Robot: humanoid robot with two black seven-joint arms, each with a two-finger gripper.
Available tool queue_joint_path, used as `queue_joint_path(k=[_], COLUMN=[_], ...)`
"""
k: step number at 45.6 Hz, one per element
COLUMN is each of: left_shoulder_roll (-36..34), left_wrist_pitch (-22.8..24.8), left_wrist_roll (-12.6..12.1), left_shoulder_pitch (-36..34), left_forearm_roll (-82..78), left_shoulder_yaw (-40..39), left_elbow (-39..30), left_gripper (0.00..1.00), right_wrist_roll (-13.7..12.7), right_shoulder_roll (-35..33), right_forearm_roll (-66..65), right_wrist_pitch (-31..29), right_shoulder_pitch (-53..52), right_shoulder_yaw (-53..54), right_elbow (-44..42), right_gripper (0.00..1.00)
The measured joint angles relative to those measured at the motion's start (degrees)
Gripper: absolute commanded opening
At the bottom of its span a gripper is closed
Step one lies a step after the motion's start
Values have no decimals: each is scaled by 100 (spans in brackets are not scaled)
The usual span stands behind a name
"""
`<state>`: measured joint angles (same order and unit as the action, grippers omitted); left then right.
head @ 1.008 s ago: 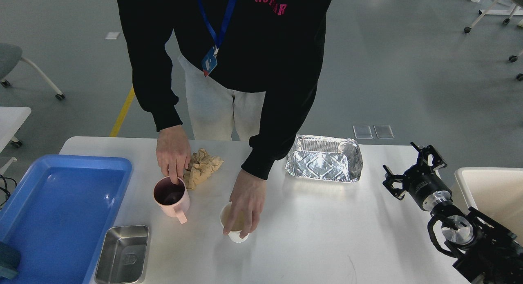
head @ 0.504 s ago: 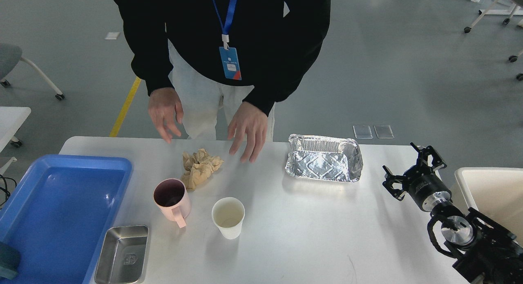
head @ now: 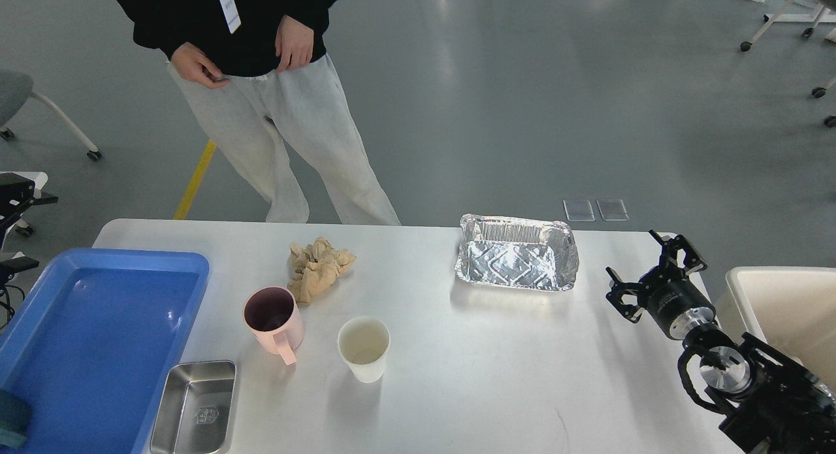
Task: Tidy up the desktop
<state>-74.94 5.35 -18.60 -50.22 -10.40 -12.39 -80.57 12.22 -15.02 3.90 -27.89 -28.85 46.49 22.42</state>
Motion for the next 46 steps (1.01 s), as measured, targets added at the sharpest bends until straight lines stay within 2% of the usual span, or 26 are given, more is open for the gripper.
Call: queue_joint_path(k=[9, 15, 22, 27, 37, 46], left_shoulder_roll=[329, 618, 842, 976, 1074, 1151], left_wrist_pitch=[-467, -821, -921, -572, 706, 1239], left_wrist_roll=[-169, -423, -526, -496, -518, -551], left_shoulder_pitch=[-23, -23, -30, -42, -360, -705], left_forearm_roll=[-295, -301, -354, -367, -388, -680], left_shoulder_yaw=[8, 36, 156, 174, 295, 560], left_elbow=[23, 86, 93, 86, 86, 86], left_gripper=[96, 96, 97, 98, 99, 99], right_wrist_roll=[0, 0, 0, 0, 0, 7], right_shoulder_roll=[99, 129, 131, 146, 169, 211], right_forearm_roll=[-3, -5, -10, -12, -12, -12], right_wrist_pitch=[38, 47, 67, 77, 82, 82], right_shoulder_pitch=[-14, -16, -14, 1, 11, 1], right_shoulder_yaw=[0, 0, 0, 0, 0, 0], right_elbow=[0, 0, 0, 0, 0, 0], right_gripper=[100, 100, 100, 100, 100, 100])
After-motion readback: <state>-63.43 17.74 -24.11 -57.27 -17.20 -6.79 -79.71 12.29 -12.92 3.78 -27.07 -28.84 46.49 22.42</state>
